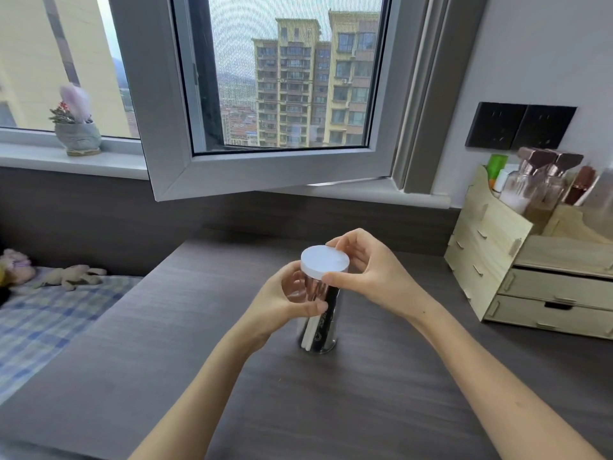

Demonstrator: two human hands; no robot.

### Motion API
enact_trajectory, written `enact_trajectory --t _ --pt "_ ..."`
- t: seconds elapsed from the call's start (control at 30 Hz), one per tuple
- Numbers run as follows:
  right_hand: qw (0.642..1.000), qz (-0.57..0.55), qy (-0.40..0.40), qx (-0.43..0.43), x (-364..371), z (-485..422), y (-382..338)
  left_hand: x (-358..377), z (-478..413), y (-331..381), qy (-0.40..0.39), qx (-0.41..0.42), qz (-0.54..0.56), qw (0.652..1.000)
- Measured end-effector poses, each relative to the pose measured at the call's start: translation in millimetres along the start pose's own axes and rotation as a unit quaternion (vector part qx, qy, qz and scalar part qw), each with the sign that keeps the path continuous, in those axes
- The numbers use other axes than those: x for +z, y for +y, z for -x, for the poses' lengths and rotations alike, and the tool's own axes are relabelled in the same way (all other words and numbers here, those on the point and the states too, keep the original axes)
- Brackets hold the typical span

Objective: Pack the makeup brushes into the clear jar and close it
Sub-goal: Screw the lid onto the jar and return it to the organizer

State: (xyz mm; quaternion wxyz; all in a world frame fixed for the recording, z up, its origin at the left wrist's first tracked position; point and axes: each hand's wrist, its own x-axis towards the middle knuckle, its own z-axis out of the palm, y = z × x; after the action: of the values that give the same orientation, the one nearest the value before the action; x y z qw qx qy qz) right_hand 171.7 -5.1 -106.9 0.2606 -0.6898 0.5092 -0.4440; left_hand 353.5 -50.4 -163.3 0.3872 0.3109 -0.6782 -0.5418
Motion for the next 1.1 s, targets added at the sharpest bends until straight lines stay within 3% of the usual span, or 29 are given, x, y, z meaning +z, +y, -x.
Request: enact_trajectory --t 0.03,0.1,0.17,0.27,0.33,0.47,0.5,0.63,0.67,0.9,1.1 --pt "0.995 0.094 0.023 -0.012 2 0 -6 1 0 0 0.009 0.004 -0.006 1.000" --pt "0.943 0.316 0.086 -0.053 8 -2 -16 2 -1 0 0.027 0.012 -0.019 0.999" --pt "0.901 0.415 0.105 -0.066 6 -6 -28 3 -1 0 0.036 0.022 -0.039 0.998" --pt "0.938 0.343 -0.021 -0.053 -5 -7 -35 4 -1 -1 0.046 0.029 -0.050 0.997" --pt "0.944 0.314 -0.094 -0.038 -8 -5 -36 5 0 -1 0.054 0.025 -0.049 0.997" --pt "0.879 0.459 0.084 -0.096 -8 -5 -36 6 0 -1 0.060 0.019 -0.050 0.997" --pt "0.877 0.462 0.091 -0.099 -9 -6 -36 5 0 -1 0.060 0.019 -0.047 0.997" --pt "0.936 0.339 -0.086 -0.052 -7 -6 -32 6 1 1 0.058 0.017 -0.046 0.997" --pt "0.944 0.312 -0.089 -0.050 -5 -6 -31 6 1 1 0.060 0.017 -0.044 0.997" --pt "0.957 0.284 -0.004 -0.063 3 -1 -26 12 4 0 0.085 0.035 -0.025 0.995" --pt "0.981 0.181 0.034 -0.061 -13 16 -26 27 0 31 0.093 0.079 -0.004 0.992"
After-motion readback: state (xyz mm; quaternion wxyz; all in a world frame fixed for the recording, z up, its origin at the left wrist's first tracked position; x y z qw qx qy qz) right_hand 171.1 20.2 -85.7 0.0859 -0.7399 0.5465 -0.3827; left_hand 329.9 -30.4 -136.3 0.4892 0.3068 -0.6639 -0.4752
